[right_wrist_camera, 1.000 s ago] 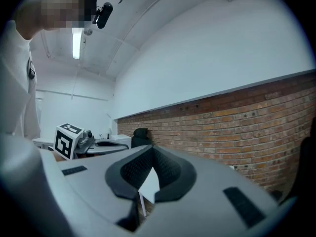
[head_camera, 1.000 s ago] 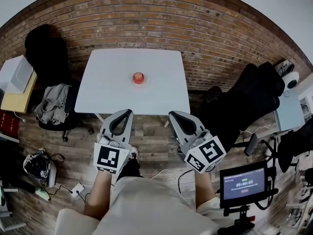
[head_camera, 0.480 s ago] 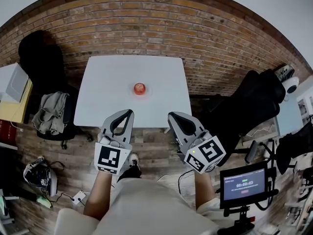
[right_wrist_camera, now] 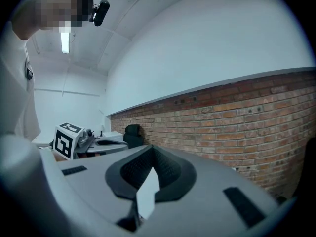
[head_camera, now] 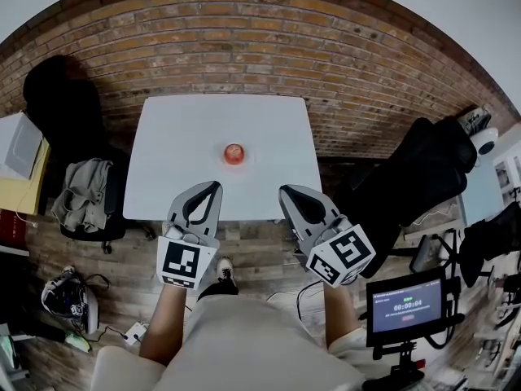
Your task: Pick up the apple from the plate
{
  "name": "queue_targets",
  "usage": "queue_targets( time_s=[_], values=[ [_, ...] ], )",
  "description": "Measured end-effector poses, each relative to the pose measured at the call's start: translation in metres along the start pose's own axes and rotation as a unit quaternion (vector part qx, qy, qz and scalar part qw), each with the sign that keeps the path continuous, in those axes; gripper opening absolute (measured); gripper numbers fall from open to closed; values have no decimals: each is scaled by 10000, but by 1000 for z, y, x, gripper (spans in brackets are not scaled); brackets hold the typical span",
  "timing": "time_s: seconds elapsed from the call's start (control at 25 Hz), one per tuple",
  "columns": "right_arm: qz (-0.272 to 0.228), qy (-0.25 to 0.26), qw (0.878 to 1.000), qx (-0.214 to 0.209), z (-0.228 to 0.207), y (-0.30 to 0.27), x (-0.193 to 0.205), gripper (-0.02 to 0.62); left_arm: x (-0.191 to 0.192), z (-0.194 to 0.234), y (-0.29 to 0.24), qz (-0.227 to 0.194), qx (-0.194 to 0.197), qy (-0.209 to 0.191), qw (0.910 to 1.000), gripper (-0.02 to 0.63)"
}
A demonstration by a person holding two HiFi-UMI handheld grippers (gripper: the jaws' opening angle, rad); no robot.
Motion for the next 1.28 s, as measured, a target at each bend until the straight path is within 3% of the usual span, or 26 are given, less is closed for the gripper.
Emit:
queue_targets(
  time_s=[0.32, 0.84, 1.28],
  values=[
    [125, 32, 9999, -31, -3, -24, 1, -1, -1, 18, -15, 27, 114, -34, 9999, 5],
    [254, -140, 9988, 400, -40, -93, 12, 0, 13, 77, -62, 70, 313, -19, 9995, 5],
    [304, -141, 9974, 636, -50, -97, 10, 0, 7, 88, -80, 88, 412, 8, 9991, 5]
  ],
)
Point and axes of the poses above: the fingertips, and each gripper's own axes: y backward along the fingers, z to its left, x out of its underside, the point moved 1 cm from there along y, backward along the fingers, and after that the axes turned 7 degrees about y, right-handed, at the moved point
